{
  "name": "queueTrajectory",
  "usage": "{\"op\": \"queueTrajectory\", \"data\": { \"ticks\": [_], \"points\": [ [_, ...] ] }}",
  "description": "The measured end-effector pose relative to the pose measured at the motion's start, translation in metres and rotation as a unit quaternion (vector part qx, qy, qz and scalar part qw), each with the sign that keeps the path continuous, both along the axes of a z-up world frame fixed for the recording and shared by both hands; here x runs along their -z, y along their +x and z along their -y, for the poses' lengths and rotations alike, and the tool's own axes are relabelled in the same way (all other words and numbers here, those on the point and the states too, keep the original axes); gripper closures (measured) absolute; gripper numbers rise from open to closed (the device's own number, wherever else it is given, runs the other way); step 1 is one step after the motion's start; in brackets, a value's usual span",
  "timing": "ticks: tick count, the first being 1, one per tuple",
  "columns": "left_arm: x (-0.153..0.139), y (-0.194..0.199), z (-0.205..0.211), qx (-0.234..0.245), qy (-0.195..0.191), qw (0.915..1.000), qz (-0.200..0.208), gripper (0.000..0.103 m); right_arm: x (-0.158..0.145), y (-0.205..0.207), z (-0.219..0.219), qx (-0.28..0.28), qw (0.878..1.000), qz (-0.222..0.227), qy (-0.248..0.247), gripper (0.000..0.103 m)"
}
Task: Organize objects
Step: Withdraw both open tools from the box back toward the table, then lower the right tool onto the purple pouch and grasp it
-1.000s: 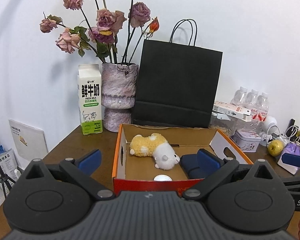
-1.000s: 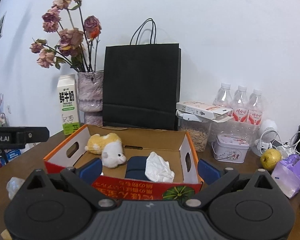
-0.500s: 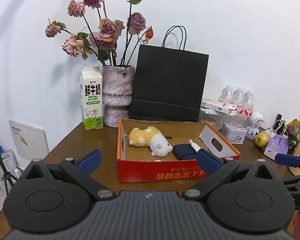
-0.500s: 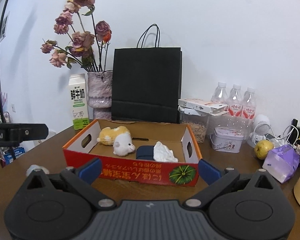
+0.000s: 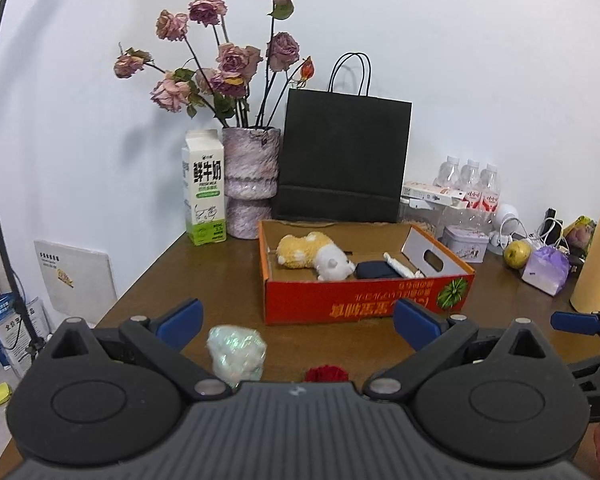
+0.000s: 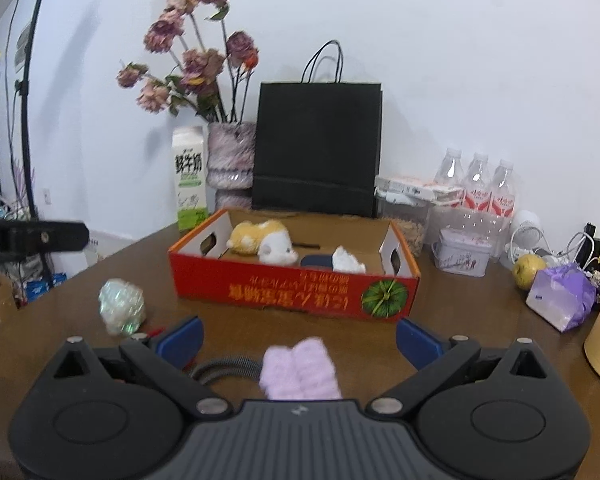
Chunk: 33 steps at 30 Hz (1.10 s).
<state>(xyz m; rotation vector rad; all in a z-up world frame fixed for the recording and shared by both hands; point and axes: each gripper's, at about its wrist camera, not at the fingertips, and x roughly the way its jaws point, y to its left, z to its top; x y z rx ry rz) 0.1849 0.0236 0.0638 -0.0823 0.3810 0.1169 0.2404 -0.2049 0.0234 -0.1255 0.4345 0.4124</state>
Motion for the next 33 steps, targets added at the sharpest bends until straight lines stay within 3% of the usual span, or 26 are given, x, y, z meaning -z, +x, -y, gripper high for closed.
{"op": "queueTrajectory", "data": {
  "ticks": [10,19,29,33],
  "points": [
    [0.018,-0.043,-0.014,-0.003,-0.006,0.9996,-0.027,0.0,0.034,-0.034,0.0,-0.026,0.998,-0.051,-0.025,0.0],
    [0.041,-0.08,-0.032,0.008,-0.02,0.9981,-0.057,0.0,0.066,-0.06,-0.002,-0.086,0.989,-0.115,-0.035,0.0],
    [0.058,-0.116,-0.04,0.018,-0.028,0.9966,-0.075,0.0,0.07,-0.086,-0.024,-0.174,0.976,-0.113,-0.061,0.0],
    [0.065,-0.121,-0.043,0.02,-0.03,0.9958,-0.084,0.0,0.079,-0.082,-0.038,-0.186,0.972,-0.103,-0.1,0.0]
  ]
}}
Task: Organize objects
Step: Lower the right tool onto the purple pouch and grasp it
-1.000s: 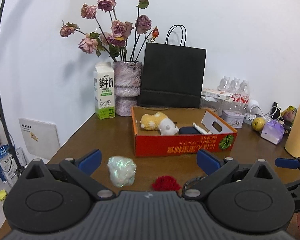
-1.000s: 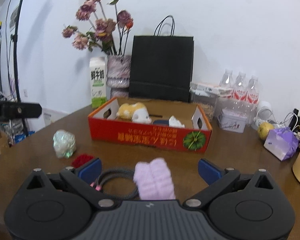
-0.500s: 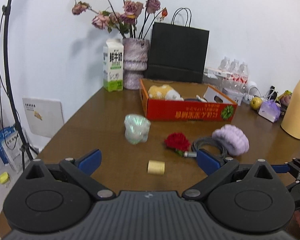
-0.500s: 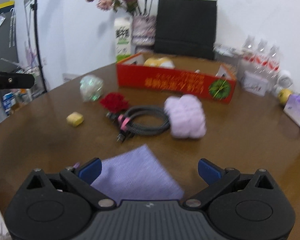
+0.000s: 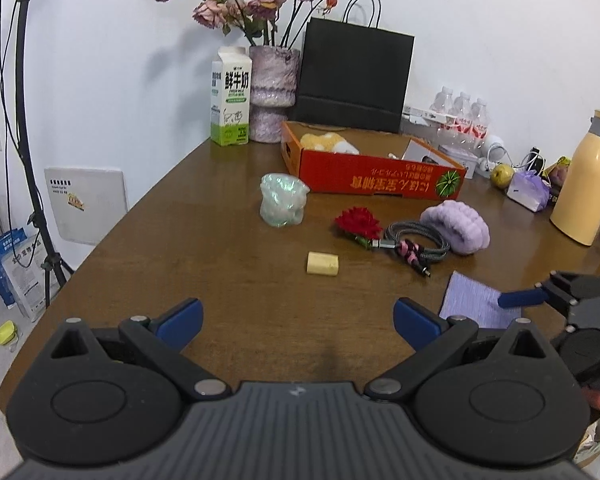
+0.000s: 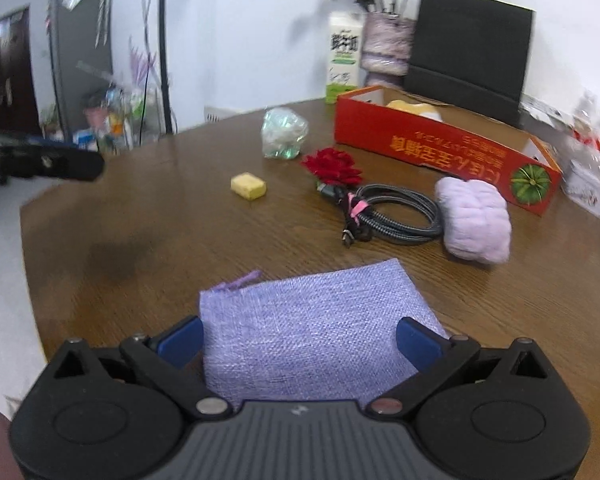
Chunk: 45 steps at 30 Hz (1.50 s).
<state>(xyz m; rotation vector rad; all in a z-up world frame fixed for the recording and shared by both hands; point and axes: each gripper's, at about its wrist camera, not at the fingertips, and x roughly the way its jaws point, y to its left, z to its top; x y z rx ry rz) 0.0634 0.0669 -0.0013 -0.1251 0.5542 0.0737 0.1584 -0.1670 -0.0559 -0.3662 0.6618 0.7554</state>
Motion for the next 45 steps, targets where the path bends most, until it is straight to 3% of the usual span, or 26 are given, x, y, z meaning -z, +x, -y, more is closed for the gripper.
{"op": "queueTrajectory", "data": {
  "ticks": [5,14,17,20,22,24,25,26,28,31,37,45],
  "points": [
    [0.004,-0.002,-0.005,-0.005,-0.009,0.9999,-0.004,0.0,0.004,0.032,0.007,0.022,0.999,-0.037,0.033,0.0],
    [0.013,0.001,-0.007,0.005,-0.018,0.9997,-0.013,0.0,0.011,0.044,0.012,0.068,0.996,-0.02,0.052,0.0],
    [0.018,0.004,-0.007,0.008,-0.021,0.9996,-0.019,0.0,0.01,0.045,0.011,0.082,0.995,-0.016,0.056,0.006],
    [0.021,0.007,-0.006,0.011,-0.021,0.9995,-0.023,0.0,0.008,0.047,0.015,0.099,0.993,-0.011,0.064,0.021],
    [0.023,0.01,-0.005,0.012,-0.021,0.9994,-0.025,0.0,0.007,0.048,0.017,0.114,0.991,-0.005,0.068,0.038],
    [0.024,0.013,-0.004,0.014,-0.019,0.9993,-0.028,0.0,0.007,0.048,0.018,0.123,0.99,0.0,0.069,0.049],
    [0.025,0.015,-0.003,0.016,-0.019,0.9993,-0.029,0.0,0.006,0.048,0.019,0.126,0.99,0.004,0.069,0.066],
    [0.026,0.017,-0.002,0.018,-0.018,0.9992,-0.029,0.0,0.006,0.048,0.019,0.128,0.989,0.006,0.072,0.077],
    [0.026,0.021,-0.001,0.02,-0.017,0.9992,-0.03,0.0,0.006,0.049,0.023,0.134,0.988,0.004,0.079,0.091],
    [0.027,0.028,-0.001,0.021,-0.016,0.9993,-0.027,0.0,0.004,0.047,0.027,0.166,0.983,0.022,0.08,0.096],
    [0.026,0.054,0.0,0.019,-0.003,0.9995,-0.027,0.0,-0.003,0.036,0.036,0.198,0.973,0.071,0.097,0.096],
    [0.031,0.103,0.015,0.009,0.038,0.9985,-0.038,0.0,-0.006,0.03,0.039,0.202,0.969,0.094,0.105,0.096]
  ]
}}
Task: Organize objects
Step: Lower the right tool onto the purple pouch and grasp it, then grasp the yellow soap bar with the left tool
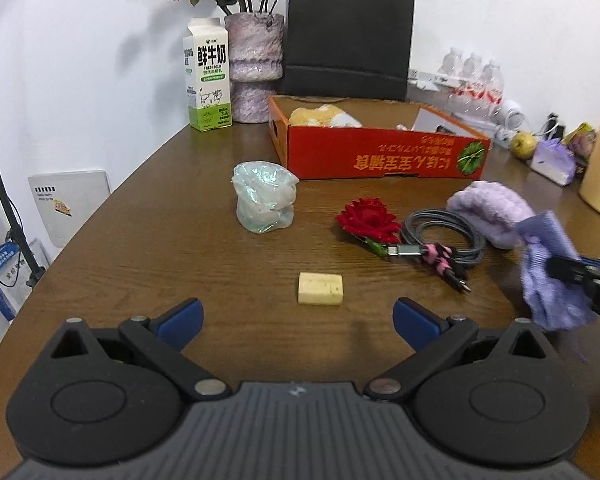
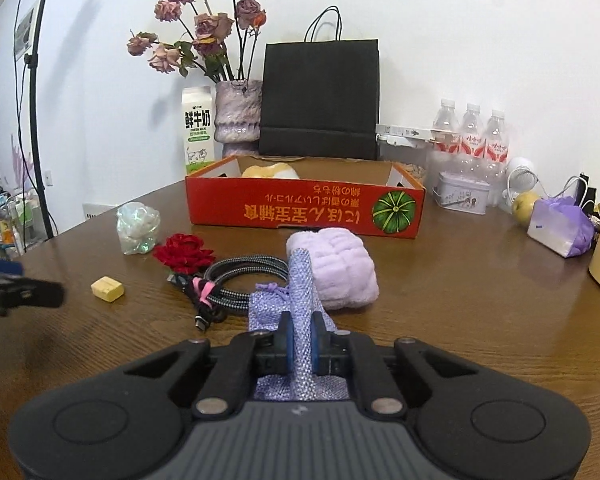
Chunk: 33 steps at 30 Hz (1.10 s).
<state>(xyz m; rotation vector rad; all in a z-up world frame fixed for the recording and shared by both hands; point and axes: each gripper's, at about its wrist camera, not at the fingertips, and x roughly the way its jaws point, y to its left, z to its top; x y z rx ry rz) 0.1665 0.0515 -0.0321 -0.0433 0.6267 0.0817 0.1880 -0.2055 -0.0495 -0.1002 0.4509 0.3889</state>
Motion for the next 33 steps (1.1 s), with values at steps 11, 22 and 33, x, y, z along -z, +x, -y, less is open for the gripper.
{"op": "queueTrajectory", "data": {
  "ticks": [11,22,33],
  "points": [
    [0.02,0.044,0.016,-0.01,0.034,0.9992,-0.017,0.019,-0.001,-0.002,0.0,-0.008,1.0,0.004,0.0,0.096],
    [0.023,0.044,0.015,-0.002,0.012,0.9999,-0.006,0.072,0.0,0.0,0.002,-0.013,1.0,-0.001,-0.001,0.096],
    [0.018,0.03,0.014,-0.007,-0.001,0.9998,0.021,0.072,-0.002,-0.004,0.003,-0.013,1.0,0.011,0.003,0.096]
  ]
}}
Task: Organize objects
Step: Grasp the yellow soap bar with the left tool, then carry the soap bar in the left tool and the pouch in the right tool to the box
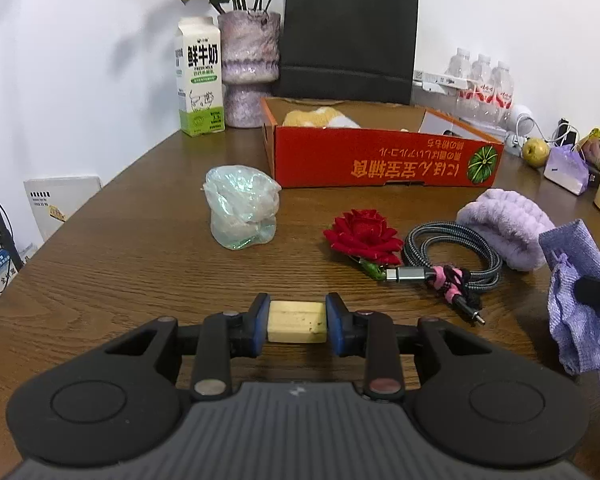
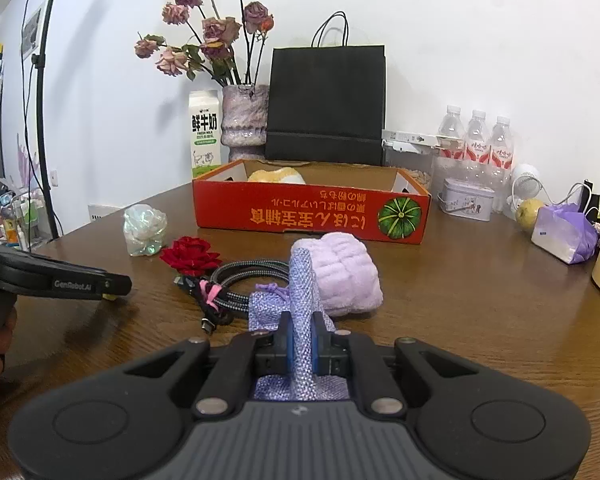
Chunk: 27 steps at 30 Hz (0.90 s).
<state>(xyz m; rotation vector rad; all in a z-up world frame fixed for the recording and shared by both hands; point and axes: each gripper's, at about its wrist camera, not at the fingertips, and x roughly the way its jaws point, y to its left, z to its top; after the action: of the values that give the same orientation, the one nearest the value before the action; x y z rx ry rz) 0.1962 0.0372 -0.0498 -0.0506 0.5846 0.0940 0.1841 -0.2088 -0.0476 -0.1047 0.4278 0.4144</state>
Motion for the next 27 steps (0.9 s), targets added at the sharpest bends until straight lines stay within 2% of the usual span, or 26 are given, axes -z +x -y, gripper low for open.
{"op": "queueTrajectory", "data": {
  "ticks": [7,11,21,27],
  "points": [
    [-0.005,-0.023,0.015,0.013,0.02,0.9993,0.03,0.072,-0.003,-0.007,0.0,0.007,1.0,0.024,-0.002,0.096],
    [-0.013,-0.03,0.021,0.024,0.017,0.9988,0.039,0.072,-0.004,-0.012,-0.001,0.001,0.999,0.037,0.002,0.096],
    [-0.046,-0.034,0.032,0.031,0.011,0.9962,0.08,0.072,-0.022,-0.017,-0.003,-0.012,0.998,0.059,0.022,0.096],
    [-0.058,-0.027,0.039,0.038,0.012,0.9951,0.091,0.072,-0.035,-0.01,-0.002,-0.008,0.997,0.07,0.034,0.096]
  ]
}}
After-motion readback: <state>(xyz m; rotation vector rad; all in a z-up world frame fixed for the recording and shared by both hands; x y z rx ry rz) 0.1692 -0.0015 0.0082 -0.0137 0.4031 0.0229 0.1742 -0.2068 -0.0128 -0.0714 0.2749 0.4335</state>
